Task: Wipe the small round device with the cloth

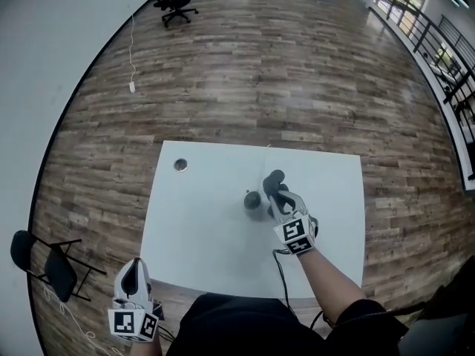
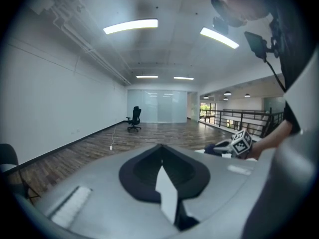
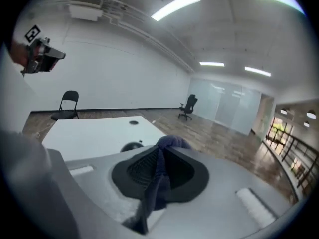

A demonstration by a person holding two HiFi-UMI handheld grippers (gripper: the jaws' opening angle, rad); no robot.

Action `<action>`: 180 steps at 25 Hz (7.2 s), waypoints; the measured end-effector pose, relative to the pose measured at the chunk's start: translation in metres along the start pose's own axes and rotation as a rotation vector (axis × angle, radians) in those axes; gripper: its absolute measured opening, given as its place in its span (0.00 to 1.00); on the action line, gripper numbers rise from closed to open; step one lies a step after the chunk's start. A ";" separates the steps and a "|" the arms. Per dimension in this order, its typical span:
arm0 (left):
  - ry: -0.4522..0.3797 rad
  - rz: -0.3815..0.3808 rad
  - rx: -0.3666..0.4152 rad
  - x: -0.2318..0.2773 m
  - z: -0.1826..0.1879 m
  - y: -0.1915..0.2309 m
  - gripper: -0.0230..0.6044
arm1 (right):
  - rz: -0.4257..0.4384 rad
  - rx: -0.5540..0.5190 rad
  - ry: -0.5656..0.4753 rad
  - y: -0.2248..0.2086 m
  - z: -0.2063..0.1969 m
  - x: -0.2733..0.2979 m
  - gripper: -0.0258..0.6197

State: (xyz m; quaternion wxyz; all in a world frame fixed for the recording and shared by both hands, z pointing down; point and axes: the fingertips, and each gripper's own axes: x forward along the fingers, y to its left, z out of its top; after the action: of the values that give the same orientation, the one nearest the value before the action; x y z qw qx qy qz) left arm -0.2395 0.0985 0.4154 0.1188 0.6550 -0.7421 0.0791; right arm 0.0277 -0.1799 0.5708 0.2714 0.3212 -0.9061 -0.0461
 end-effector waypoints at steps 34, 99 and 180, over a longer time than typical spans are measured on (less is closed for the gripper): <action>0.024 -0.103 -0.200 0.032 -0.054 0.055 0.04 | 0.245 -0.275 0.163 0.125 0.034 0.021 0.10; -0.012 -0.597 0.115 0.057 -0.026 -0.179 0.04 | 0.014 0.179 0.539 0.085 -0.237 -0.170 0.10; -0.047 -0.639 0.125 0.111 -0.003 -0.144 0.04 | -0.274 0.359 -0.091 0.045 -0.029 -0.136 0.04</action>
State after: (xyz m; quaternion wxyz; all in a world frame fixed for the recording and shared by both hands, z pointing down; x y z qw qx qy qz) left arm -0.1091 -0.0249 0.4438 0.0799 0.8624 -0.4953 0.0681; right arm 0.1056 -0.0591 0.5438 0.1601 0.4819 -0.8590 0.0650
